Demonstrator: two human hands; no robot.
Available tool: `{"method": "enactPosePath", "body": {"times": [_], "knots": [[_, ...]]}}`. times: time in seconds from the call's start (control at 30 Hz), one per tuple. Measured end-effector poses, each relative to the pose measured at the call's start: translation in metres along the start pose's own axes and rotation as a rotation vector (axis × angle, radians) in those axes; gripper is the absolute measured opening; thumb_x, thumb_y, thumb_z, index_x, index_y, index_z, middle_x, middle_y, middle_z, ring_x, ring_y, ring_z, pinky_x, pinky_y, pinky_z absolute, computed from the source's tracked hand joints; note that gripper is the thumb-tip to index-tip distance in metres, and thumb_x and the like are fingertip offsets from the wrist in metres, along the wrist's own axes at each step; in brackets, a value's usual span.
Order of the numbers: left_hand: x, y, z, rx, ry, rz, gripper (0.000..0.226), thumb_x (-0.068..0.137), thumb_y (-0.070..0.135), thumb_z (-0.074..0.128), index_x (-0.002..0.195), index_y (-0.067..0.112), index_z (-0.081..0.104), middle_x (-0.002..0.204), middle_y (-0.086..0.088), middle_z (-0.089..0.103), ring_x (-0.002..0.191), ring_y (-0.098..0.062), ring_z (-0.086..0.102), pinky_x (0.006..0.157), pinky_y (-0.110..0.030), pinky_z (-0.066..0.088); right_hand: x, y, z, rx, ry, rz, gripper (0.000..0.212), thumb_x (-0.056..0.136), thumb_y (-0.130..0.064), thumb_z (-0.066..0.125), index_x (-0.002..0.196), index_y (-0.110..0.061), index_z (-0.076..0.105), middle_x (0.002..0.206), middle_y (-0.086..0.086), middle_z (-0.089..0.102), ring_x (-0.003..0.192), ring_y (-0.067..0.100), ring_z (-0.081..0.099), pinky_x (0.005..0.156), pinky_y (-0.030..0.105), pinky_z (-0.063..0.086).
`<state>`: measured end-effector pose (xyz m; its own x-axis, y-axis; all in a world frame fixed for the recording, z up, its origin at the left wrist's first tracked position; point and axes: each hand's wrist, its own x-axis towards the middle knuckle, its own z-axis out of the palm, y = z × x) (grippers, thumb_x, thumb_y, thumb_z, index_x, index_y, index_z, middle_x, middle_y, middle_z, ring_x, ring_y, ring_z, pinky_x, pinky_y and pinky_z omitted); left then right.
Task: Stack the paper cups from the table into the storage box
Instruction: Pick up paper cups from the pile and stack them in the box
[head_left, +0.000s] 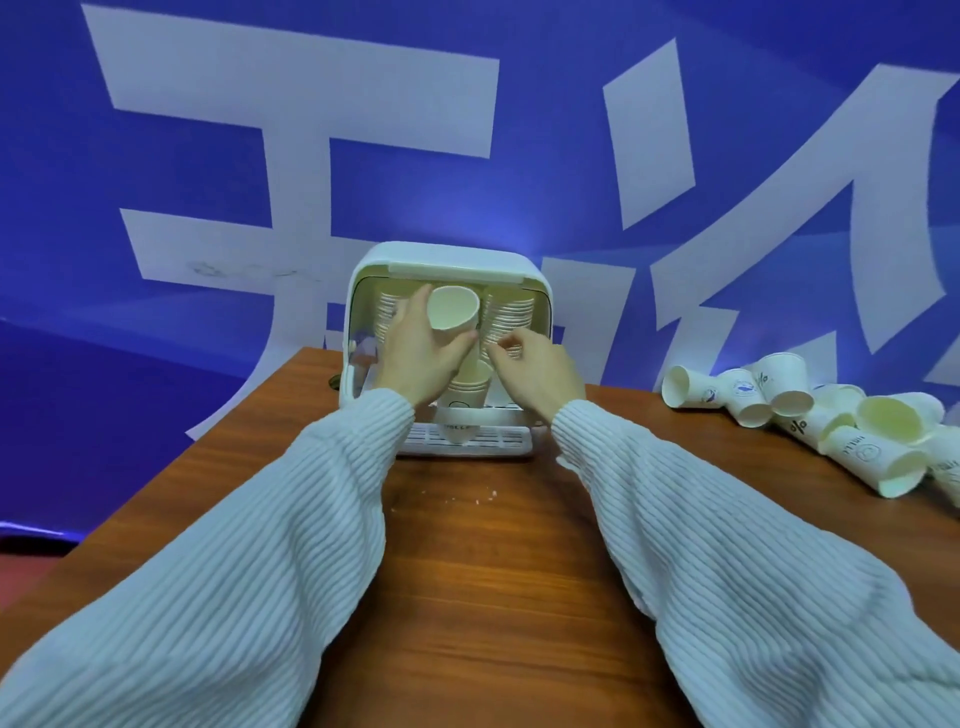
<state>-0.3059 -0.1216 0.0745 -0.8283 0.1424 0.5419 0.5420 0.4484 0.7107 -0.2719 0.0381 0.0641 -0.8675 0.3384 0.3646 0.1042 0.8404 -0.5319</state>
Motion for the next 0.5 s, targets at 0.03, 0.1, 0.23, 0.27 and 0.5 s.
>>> {"method": "enactPosePath", "body": {"times": [0.03, 0.1, 0.23, 0.27, 0.5], "knots": [[0.003, -0.002, 0.005, 0.028, -0.051, 0.003, 0.08, 0.089, 0.036, 0.076, 0.153, 0.009, 0.037, 0.15, -0.015, 0.045, 0.139, -0.029, 0.043, 0.114, -0.034, 0.03, -0.001, 0.006, -0.002, 0.003, 0.007, -0.003, 0.046, 0.089, -0.064, 0.044, 0.119, -0.036, 0.067, 0.112, -0.004, 0.073, 0.103, 0.022, 0.067, 0.09, 0.045, 0.056], [0.005, -0.01, 0.015, 0.128, -0.175, -0.011, 0.079, 0.086, 0.045, 0.074, 0.149, 0.008, 0.043, 0.143, -0.019, 0.048, 0.134, -0.035, 0.047, 0.113, -0.038, 0.033, -0.003, 0.017, -0.009, 0.016, 0.02, -0.003, 0.04, 0.093, -0.06, 0.048, 0.117, -0.035, 0.065, 0.103, -0.007, 0.072, 0.097, 0.019, 0.066, 0.086, 0.042, 0.055], [-0.008, -0.022, 0.027, 0.534, -0.341, 0.029, 0.088, 0.089, 0.08, 0.025, 0.142, 0.014, 0.052, 0.154, -0.007, 0.045, 0.145, -0.03, 0.031, 0.112, -0.051, 0.035, -0.008, 0.04, -0.022, 0.042, 0.043, 0.041, 0.035, 0.096, -0.058, 0.051, 0.116, -0.032, 0.066, 0.094, -0.01, 0.068, 0.09, 0.016, 0.061, 0.075, 0.035, 0.045], [-0.01, -0.022, 0.027, 0.571, -0.347, 0.037, 0.086, 0.094, 0.077, 0.018, 0.144, 0.014, 0.05, 0.158, -0.004, 0.04, 0.149, -0.028, 0.026, 0.113, -0.053, 0.031, -0.01, 0.046, -0.025, 0.052, 0.045, 0.053, 0.036, 0.097, -0.059, 0.051, 0.116, -0.032, 0.065, 0.091, -0.009, 0.069, 0.089, 0.017, 0.063, 0.075, 0.036, 0.047], [-0.033, -0.006, 0.041, 0.56, -0.114, 0.277, 0.058, 0.099, 0.055, 0.037, 0.142, 0.019, 0.055, 0.155, -0.009, 0.045, 0.15, -0.031, 0.023, 0.117, -0.053, 0.028, -0.039, 0.094, -0.05, 0.157, 0.082, 0.17, 0.025, 0.096, -0.051, 0.055, 0.111, -0.034, 0.063, 0.096, -0.013, 0.067, 0.096, 0.014, 0.066, 0.092, 0.042, 0.055]]}}
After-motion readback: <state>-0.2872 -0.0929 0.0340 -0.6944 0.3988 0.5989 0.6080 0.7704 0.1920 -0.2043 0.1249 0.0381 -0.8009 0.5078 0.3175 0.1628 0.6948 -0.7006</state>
